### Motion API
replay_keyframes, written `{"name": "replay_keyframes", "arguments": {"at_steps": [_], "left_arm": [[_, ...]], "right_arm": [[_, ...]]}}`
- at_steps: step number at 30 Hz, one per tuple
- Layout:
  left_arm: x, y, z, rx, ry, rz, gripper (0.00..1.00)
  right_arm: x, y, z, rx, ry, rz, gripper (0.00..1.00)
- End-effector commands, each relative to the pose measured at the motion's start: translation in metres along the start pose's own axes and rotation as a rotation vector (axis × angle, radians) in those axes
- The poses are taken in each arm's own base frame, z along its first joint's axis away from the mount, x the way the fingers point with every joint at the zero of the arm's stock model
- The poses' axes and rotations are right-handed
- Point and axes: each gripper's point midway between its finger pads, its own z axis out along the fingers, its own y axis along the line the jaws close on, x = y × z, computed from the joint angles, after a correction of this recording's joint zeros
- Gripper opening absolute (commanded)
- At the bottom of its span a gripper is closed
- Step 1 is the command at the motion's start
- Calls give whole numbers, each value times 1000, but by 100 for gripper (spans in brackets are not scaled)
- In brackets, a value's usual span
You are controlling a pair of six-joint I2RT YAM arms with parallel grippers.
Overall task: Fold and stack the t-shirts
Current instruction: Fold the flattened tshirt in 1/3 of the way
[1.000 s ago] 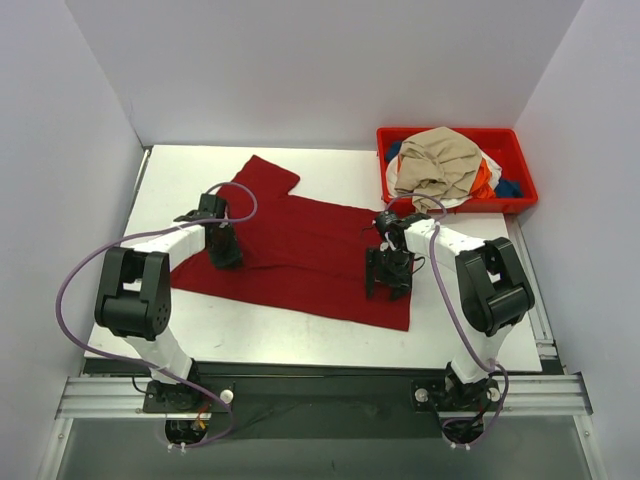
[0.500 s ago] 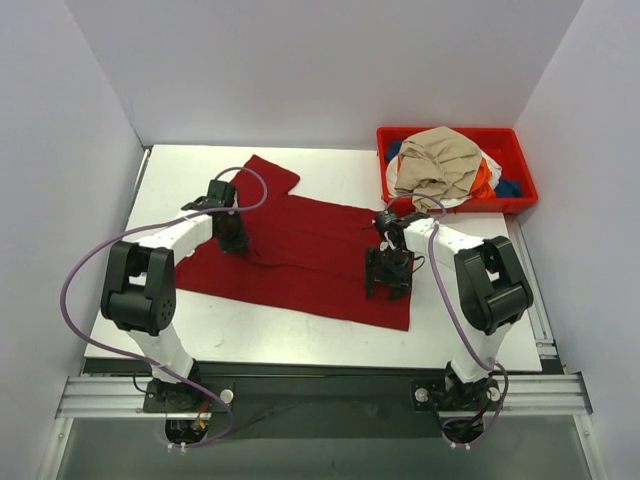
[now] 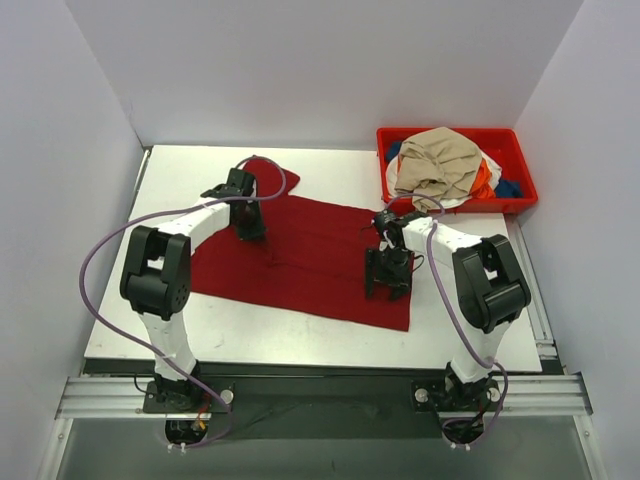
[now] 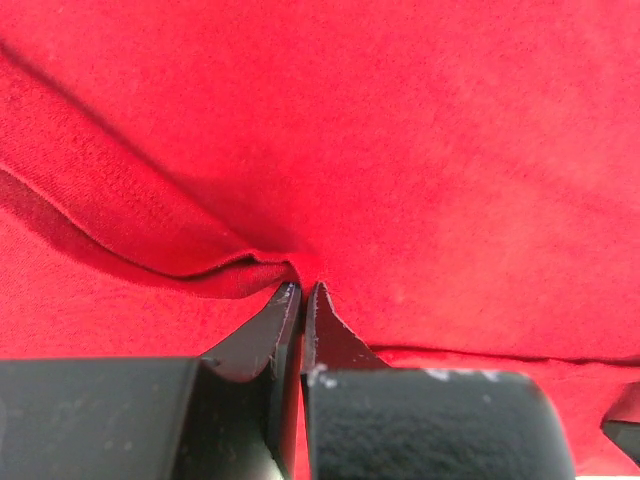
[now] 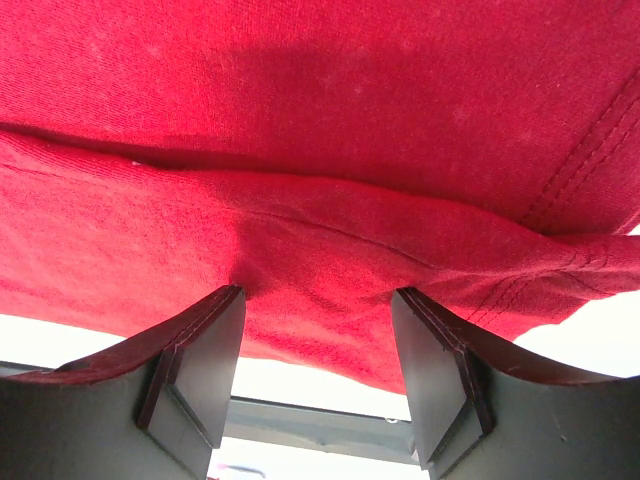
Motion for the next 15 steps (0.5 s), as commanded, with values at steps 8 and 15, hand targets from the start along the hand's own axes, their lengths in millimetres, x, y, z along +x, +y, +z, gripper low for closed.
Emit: {"name": "replay_keyframes", "arguments": {"at_steps": [8,15], "left_arm": [[-16,-26,8,53,-4,50,0],[-16,-37,11,64,5,81,12]], "right_arm": [[15,-2,16,7,79,14,60],[17,-2,17,7,86,15,60]]}}
